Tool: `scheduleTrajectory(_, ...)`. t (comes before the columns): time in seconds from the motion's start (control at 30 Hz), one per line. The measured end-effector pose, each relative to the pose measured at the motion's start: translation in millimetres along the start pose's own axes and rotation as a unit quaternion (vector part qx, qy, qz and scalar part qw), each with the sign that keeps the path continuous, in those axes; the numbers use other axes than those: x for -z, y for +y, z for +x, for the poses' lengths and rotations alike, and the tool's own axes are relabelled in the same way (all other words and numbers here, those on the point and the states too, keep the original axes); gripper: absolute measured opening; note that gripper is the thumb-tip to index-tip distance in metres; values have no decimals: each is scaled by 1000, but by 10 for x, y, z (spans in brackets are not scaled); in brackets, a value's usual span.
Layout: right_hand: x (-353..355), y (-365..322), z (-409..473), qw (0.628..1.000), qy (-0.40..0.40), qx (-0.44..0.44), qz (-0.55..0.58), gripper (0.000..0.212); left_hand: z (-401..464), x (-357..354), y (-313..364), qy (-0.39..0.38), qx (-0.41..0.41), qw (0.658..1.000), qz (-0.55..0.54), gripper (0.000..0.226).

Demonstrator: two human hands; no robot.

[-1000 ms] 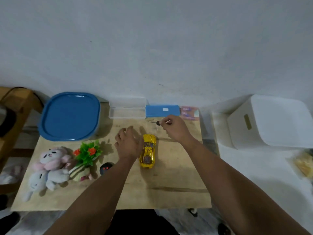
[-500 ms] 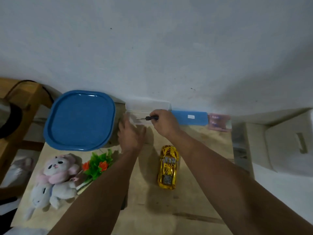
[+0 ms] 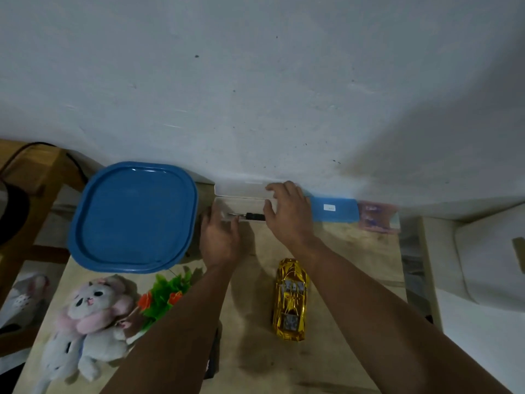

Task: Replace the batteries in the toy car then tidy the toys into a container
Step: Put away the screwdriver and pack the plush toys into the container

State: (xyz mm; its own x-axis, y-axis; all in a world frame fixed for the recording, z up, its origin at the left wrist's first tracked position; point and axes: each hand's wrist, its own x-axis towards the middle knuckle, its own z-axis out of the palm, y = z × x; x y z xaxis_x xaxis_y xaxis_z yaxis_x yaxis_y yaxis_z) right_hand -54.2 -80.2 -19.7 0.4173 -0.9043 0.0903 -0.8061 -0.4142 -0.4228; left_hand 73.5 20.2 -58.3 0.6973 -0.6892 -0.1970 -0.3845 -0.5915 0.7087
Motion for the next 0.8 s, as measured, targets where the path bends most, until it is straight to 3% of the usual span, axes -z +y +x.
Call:
scheduleTrajectory(0.1,57,47,-3,999,-37,-32,-23,53,15,-35,-38,-7,6,1000,3,63)
scheduleTrajectory(0.2,47,60,-19,997,-57,-31,-45,57,15,-65,-41,-9,14,1000,-1,63)
scheduleTrajectory(0.37,102,40,-64,999,-19,-13,-35,40,-15,-33,47,-1,37,999,-18,67)
scheduleTrajectory(0.63,14,98,-279,996,18,52,-68,16,-38,40,114,-2,78,985,-153,93)
scheduleTrajectory(0.8,-68,57,-428,989,-61,64,-117,24,-106,96,99,0,26,995,-96,65)
